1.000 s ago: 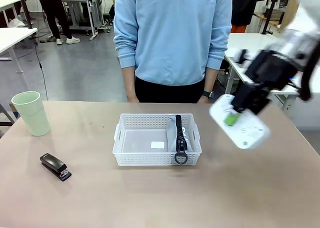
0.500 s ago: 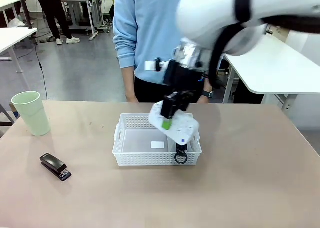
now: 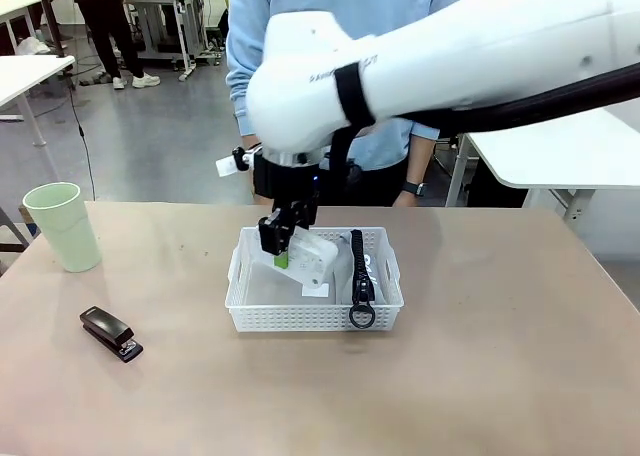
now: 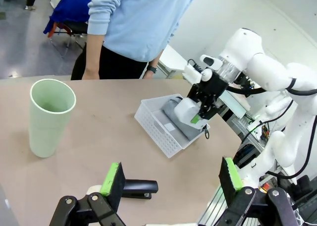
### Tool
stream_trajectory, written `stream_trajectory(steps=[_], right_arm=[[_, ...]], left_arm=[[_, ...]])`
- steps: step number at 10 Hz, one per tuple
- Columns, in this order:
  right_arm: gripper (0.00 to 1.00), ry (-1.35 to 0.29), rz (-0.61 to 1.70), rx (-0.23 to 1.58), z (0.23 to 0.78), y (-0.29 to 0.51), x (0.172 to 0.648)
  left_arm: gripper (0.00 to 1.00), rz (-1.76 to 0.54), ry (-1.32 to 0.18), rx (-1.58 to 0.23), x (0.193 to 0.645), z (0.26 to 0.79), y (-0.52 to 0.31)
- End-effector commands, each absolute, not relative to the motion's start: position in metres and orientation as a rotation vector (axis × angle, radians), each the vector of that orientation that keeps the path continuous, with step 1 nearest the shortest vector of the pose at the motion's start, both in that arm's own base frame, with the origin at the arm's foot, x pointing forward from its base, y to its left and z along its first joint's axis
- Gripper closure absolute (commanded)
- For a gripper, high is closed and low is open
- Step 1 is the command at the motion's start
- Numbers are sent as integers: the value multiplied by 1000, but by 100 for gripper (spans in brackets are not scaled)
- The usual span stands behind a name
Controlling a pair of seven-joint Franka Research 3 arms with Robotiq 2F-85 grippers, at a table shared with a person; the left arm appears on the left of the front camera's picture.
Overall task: Efficiently arrange items inside the basket to fit them all.
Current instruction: Pick up the Digital clock and place it inside the Organizing basket.
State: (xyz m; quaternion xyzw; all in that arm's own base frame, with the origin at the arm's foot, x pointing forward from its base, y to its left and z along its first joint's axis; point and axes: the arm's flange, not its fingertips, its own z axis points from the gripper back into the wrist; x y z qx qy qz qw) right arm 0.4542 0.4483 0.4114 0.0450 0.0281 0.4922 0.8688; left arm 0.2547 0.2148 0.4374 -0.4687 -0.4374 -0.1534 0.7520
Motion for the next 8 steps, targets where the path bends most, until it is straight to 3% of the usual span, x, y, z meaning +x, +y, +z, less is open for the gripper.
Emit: stream_trajectory(steps=[1, 8], right_arm=[[48, 41, 1020, 16, 394, 469, 464], [48, 61, 919, -52, 344, 466, 484]], left_arm=[[0, -347, -984, -1029, 255, 439, 214], [0, -347, -984, -1029, 255, 439, 214]])
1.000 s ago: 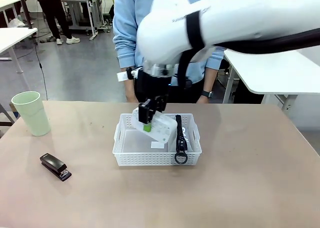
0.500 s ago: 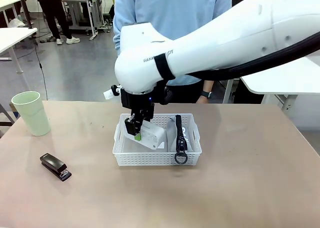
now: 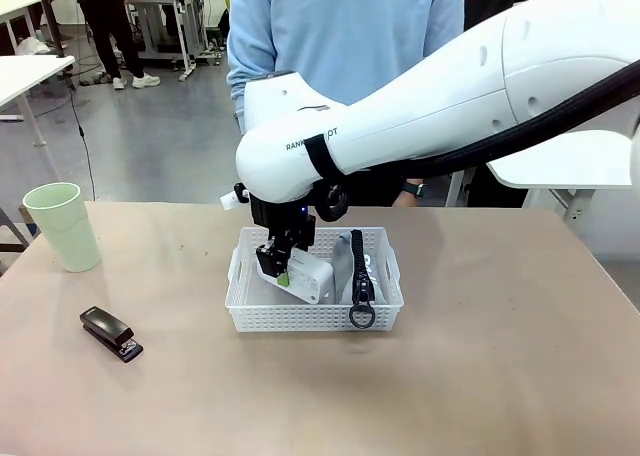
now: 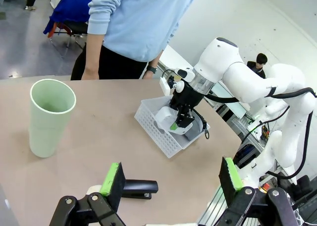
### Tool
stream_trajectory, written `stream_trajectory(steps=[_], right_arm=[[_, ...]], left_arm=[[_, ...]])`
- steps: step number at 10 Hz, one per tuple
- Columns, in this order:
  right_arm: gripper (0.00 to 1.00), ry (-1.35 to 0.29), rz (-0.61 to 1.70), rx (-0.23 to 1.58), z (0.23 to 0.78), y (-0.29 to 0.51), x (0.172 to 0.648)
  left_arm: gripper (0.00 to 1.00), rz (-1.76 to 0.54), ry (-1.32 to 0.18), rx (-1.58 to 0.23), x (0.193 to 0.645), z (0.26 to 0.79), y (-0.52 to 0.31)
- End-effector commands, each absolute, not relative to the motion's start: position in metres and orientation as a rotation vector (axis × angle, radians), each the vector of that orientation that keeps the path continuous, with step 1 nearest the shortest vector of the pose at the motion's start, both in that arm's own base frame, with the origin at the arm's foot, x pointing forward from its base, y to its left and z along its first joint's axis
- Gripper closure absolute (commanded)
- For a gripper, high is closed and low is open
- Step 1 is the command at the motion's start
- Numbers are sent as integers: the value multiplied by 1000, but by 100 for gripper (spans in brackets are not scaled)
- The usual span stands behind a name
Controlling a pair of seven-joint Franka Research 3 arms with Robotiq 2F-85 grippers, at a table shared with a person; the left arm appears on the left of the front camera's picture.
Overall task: Efficiently arrange items inside the basket to fit them all.
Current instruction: Pick up the Digital clock and place it inside the Organizing basket.
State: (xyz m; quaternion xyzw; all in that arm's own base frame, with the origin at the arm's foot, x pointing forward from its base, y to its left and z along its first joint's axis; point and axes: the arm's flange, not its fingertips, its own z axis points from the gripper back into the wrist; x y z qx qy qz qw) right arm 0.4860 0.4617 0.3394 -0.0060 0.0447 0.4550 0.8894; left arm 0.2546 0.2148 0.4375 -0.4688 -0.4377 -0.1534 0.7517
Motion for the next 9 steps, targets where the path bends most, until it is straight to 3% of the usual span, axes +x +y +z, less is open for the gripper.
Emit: stream_trajectory(steps=[1, 9], right_arm=[[48, 60, 916, -43, 343, 465, 484], [48, 97, 906, -26, 333, 461, 494]], left_arm=[[0, -347, -984, -1029, 255, 439, 214], [0, -347, -984, -1029, 255, 439, 214]])
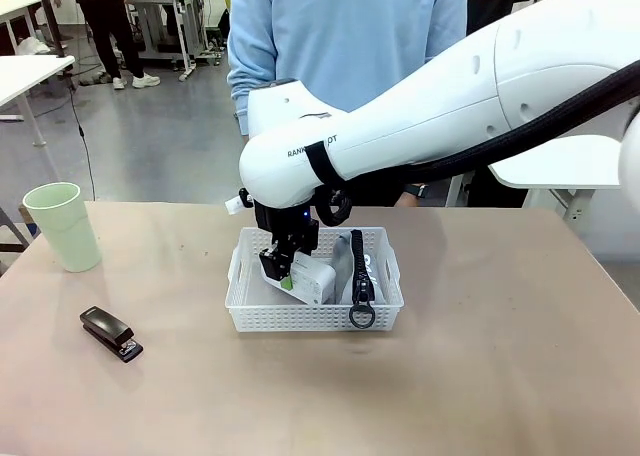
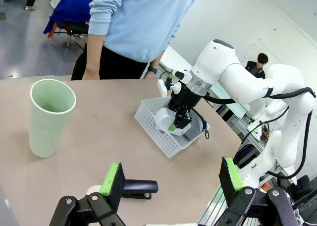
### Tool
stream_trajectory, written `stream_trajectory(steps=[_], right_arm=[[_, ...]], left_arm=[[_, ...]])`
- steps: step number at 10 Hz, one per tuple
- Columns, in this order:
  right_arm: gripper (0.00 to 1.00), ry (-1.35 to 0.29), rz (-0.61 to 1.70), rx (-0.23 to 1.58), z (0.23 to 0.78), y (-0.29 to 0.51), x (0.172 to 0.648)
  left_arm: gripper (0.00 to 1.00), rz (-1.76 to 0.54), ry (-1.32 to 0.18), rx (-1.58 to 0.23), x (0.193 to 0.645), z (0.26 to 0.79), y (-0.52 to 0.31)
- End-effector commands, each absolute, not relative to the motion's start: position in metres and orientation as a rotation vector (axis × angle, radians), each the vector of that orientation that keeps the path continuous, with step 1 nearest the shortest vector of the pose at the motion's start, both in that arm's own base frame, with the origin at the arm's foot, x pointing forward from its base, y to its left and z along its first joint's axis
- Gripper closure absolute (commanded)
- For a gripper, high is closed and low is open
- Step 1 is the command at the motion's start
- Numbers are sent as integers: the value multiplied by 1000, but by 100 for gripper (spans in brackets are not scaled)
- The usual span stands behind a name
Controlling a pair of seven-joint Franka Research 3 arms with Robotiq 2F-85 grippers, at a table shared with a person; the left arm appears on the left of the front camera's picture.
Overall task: Efficiently arrange items inside the basket to fit them all.
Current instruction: Pick up the Digital clock and place it inside the Organizing basket.
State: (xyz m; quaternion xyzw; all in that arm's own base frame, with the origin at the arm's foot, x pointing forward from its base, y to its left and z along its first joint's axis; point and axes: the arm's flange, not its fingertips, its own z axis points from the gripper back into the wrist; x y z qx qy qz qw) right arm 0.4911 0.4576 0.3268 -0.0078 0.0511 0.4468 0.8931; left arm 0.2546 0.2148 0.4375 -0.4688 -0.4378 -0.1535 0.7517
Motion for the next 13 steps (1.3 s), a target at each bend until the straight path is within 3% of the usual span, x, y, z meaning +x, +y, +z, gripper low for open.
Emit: stream_trajectory(steps=[1, 2, 8, 13], right_arm=[[42, 101, 905, -24, 333, 461, 494], [0, 110, 909, -33, 333, 460, 495], [0, 109, 925, -13, 343, 460, 490], [0, -114, 838, 86, 488, 394, 462]], left_arm=[[0, -347, -984, -1029, 255, 439, 214], [0, -347, -984, -1029, 255, 439, 214], [0, -347, -984, -1029, 255, 439, 214], [0, -347, -984, -1029, 255, 439, 214]])
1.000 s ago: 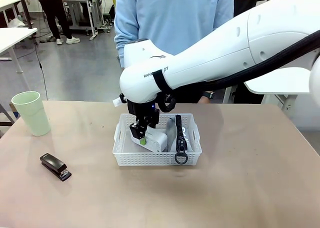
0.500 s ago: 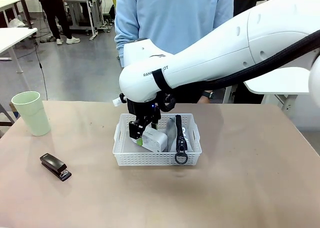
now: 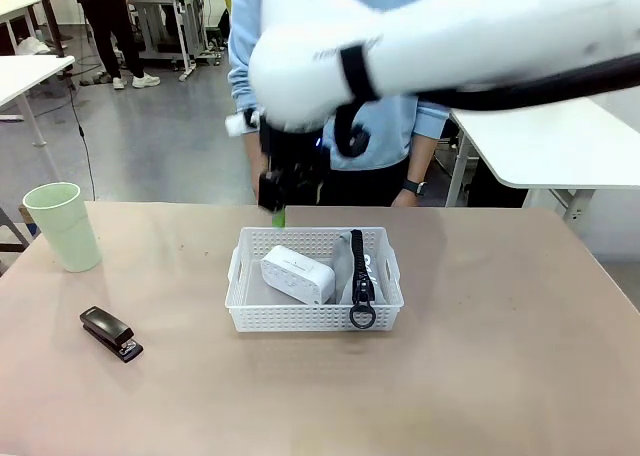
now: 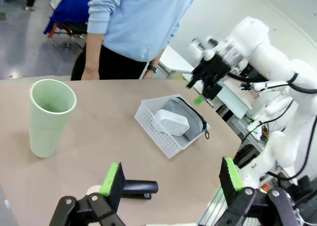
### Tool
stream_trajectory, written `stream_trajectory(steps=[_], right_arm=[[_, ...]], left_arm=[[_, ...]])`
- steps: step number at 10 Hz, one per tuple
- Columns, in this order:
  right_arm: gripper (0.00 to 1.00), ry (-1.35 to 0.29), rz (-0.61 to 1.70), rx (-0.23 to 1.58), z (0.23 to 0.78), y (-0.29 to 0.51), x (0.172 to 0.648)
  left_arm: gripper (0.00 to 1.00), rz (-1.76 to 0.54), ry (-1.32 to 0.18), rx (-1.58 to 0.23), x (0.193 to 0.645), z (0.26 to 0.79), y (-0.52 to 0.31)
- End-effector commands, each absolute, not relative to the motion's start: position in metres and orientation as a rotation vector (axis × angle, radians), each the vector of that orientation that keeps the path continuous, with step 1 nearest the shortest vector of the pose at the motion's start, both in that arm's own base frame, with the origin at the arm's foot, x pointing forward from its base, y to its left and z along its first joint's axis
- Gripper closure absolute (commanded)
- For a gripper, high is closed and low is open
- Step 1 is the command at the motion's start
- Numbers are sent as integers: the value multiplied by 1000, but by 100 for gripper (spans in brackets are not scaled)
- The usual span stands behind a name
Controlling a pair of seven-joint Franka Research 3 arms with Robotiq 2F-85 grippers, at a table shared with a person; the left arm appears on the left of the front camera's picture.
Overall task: Efficiently arrange items inside the basket to fit them all.
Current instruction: Pick up the Digital clock and place it inside the Organizing basket.
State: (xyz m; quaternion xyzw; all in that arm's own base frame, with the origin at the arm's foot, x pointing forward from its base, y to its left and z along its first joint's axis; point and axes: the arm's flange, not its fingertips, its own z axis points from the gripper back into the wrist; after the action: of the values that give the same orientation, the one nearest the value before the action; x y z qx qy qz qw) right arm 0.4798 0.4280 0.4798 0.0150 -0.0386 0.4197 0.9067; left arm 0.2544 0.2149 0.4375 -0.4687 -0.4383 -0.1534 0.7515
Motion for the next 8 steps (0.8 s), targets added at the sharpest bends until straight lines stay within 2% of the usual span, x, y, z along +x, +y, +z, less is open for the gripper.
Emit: stream_trajectory(steps=[1, 2, 4, 6, 8], right_arm=[[0, -120, 795, 149, 518, 366, 458], [0, -34, 739, 265, 546, 325, 457], [0, 129, 553, 502, 568, 237, 470], [0, 167, 365, 792, 564, 134, 483], [0, 131, 164, 1028, 533, 52, 486]], left_arm=[[0, -347, -984, -1029, 255, 439, 214], [0, -347, -984, -1029, 255, 439, 214], [0, -347, -984, -1029, 255, 439, 214], [0, -347, -984, -1029, 255, 439, 214], [0, -347, -984, -1029, 255, 439, 214]])
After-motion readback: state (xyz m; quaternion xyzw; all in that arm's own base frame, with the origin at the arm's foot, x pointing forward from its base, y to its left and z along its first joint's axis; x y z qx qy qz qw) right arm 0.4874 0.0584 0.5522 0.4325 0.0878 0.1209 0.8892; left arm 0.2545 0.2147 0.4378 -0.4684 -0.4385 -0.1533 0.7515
